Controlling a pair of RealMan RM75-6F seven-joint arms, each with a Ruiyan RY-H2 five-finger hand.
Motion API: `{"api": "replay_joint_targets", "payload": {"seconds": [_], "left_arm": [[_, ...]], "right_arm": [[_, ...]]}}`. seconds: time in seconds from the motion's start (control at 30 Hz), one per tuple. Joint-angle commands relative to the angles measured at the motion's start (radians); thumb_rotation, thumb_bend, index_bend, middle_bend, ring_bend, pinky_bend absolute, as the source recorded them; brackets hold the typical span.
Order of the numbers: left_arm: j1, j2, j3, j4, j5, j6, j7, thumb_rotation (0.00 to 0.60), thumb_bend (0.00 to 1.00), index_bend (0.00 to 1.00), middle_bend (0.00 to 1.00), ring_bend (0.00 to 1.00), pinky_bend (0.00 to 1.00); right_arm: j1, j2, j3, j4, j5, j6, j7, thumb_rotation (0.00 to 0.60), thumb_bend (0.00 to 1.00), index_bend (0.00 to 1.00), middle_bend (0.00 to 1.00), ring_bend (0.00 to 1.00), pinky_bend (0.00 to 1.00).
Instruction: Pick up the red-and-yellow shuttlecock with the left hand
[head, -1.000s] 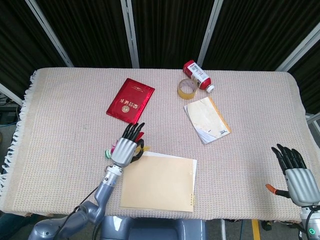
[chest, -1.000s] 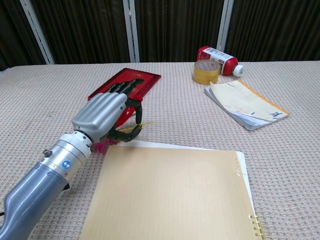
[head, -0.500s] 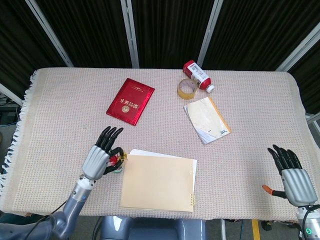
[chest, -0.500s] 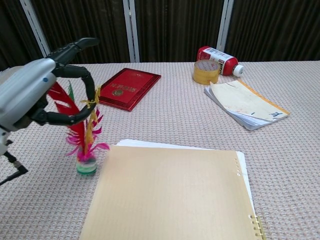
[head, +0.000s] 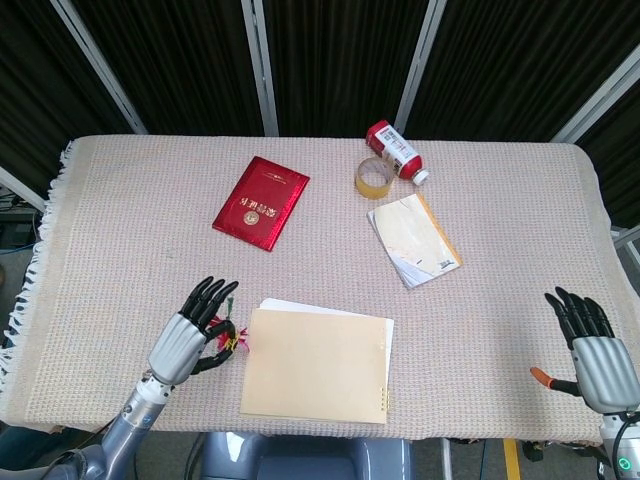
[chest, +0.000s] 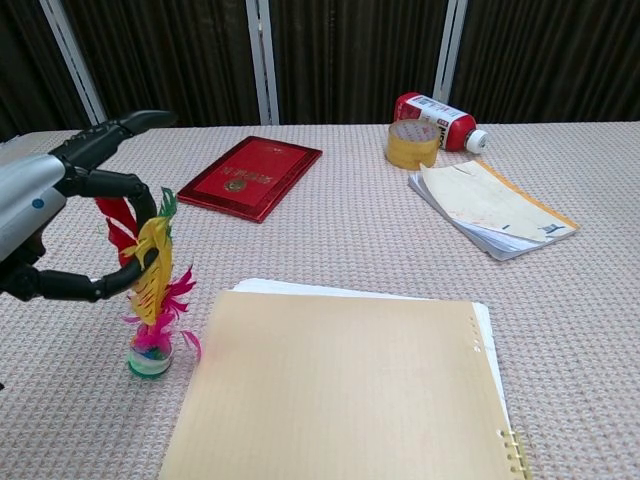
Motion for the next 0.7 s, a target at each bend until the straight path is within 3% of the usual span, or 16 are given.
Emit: {"api": "replay_joint_targets", "payload": {"seconds": [0.03,0.3,0.5,0.7], "left_arm": [[0.005,0.001,0.015,-0.004,0.018,-0.008,0.005,0.6,0.39,0.57,0.0,0.0,0.0],[0.021,0.053,0.074,-0.085,0.06,-0.044,0.022,0.6,0.27,0.41,0.0,0.0,0.0],[0.048,0.162,0.093,-0.23,0.101,-0.007,0.087,0.596,0.2,0.22,0.0,0.0,0.0],[0.094,0.25,0.105,-0.296,0.148,0.074,0.115,0.581,0.17,0.08,0.0,0.0,0.0]], "right_arm": [[-0.002,0.001,0.0,-0.001,0.001,0.002,-0.001,0.6,0.06,0.0,0.0,0.0,0.0],[-0.006,-0.023,0.011,0.033,-0.011,0.031,0.024,0.6,0.07,0.0,0.0,0.0,0.0],[-0.004,-0.024,0.011,0.029,-0.007,0.024,0.018,0.6,0.07,0.0,0.0,0.0,0.0],[0.001,-0.029,0.015,0.027,0.0,0.016,0.005,0.6,0.07,0.0,0.0,0.0,0.0]]}}
